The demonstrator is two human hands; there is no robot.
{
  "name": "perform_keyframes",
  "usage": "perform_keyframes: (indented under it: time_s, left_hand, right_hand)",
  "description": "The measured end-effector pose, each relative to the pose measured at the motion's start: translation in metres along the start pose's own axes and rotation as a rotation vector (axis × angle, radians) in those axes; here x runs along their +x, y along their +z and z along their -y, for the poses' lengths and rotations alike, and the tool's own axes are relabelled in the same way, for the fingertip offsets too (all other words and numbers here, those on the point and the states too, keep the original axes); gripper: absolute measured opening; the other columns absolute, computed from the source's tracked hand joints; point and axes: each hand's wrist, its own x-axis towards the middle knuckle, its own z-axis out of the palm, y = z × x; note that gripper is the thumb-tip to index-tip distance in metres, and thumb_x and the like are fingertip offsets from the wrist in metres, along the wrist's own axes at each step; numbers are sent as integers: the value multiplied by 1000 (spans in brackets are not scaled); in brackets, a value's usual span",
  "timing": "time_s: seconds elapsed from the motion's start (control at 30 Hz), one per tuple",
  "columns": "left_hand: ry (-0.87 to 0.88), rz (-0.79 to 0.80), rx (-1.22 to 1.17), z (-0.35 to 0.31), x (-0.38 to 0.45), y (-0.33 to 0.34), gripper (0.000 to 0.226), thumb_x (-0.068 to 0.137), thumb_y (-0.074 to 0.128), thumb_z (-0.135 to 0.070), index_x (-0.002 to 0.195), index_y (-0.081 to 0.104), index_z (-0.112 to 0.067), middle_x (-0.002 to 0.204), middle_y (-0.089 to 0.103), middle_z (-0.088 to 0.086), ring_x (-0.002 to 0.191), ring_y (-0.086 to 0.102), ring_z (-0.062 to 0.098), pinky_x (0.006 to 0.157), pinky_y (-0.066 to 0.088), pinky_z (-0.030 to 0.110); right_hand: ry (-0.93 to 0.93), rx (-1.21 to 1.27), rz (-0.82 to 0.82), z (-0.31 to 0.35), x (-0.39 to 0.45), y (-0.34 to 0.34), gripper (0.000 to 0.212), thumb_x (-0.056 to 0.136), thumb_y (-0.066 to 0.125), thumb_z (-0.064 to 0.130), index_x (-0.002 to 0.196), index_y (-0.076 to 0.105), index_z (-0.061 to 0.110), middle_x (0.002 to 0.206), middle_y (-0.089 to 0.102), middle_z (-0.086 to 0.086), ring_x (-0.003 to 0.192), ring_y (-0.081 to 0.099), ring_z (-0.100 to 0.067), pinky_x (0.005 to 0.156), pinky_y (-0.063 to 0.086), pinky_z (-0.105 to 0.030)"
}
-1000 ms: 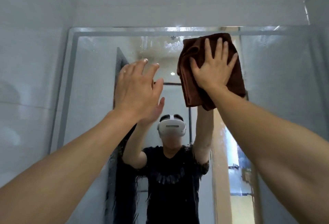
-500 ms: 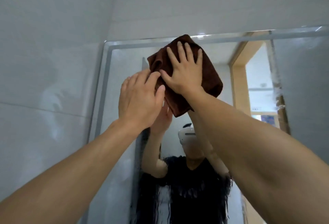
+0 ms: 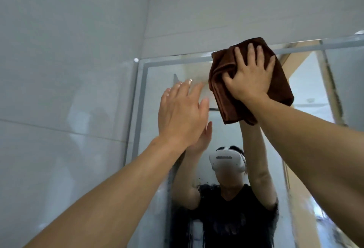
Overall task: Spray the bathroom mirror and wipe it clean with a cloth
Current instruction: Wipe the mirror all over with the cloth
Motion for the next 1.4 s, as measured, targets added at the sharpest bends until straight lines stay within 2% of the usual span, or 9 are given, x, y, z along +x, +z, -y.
perform_keyframes:
  time_s: [0.3,0.5,0.63,0.7,0.83,0.93,1.0,1.27,1.4]
  left_hand:
    - [-190,75,63,90,-2,-16,53,106,33,-34,157,27,-22,166,19,5,153,17,24,125,14,39]
    - [-254,4,40,111,-16,-18,51,104,42,-19,154,35,-19,163,29,6,149,27,24,122,26,40]
    - [-316,-77,-52,106,-30,-13,43,99,46,-10,141,50,-14,147,47,7,134,45,27,111,40,42]
    - [-321,-100,-98,98,-34,-11,39,97,47,-8,135,53,-14,139,51,5,125,50,26,102,46,43]
    - [-324,-128,-103,91,-41,-15,35,98,48,-8,131,55,-17,138,52,2,121,51,23,96,51,42]
    - [-322,-146,-93,98,-47,-26,35,99,48,-8,132,55,-18,138,52,1,122,50,20,96,48,33]
    - [-330,-153,-100,108,-50,-32,37,97,46,-5,131,55,-15,137,52,2,121,49,22,96,46,34]
    - [-297,-205,-190,125,-40,-42,36,100,41,-11,132,57,-10,134,56,7,121,54,25,103,44,41]
    - [-328,-195,-209,113,-38,-37,36,104,39,-20,135,55,-14,136,54,3,122,52,20,101,45,34]
  right_hand:
    - [-227,32,9,116,3,21,79,90,25,69,159,20,30,167,15,-10,155,6,-31,122,2,-62]
    - [-507,95,62,190,-33,41,75,90,36,68,156,29,34,167,19,-8,155,10,-30,121,-1,-62]
    - [-593,76,78,173,-52,42,73,90,33,70,156,30,38,167,20,-7,155,10,-28,121,0,-63]
    - [-593,64,59,152,-55,38,74,89,29,72,155,31,39,167,21,-6,155,12,-27,121,2,-63]
    - [-403,33,30,128,-41,30,74,90,29,72,156,27,37,167,18,-6,155,10,-26,121,3,-63]
    - [-323,-3,34,141,-24,31,76,91,25,72,158,22,37,168,14,-7,156,7,-28,121,3,-62]
    - [-309,-12,33,160,-11,34,77,90,24,72,158,20,36,168,13,-8,156,5,-29,122,2,-62]
    - [-479,110,91,233,-19,49,71,91,34,64,155,33,33,167,18,-10,155,9,-30,123,-3,-58]
    - [-550,173,88,214,-69,47,79,85,12,64,154,37,33,165,24,-12,154,14,-32,122,-1,-61]
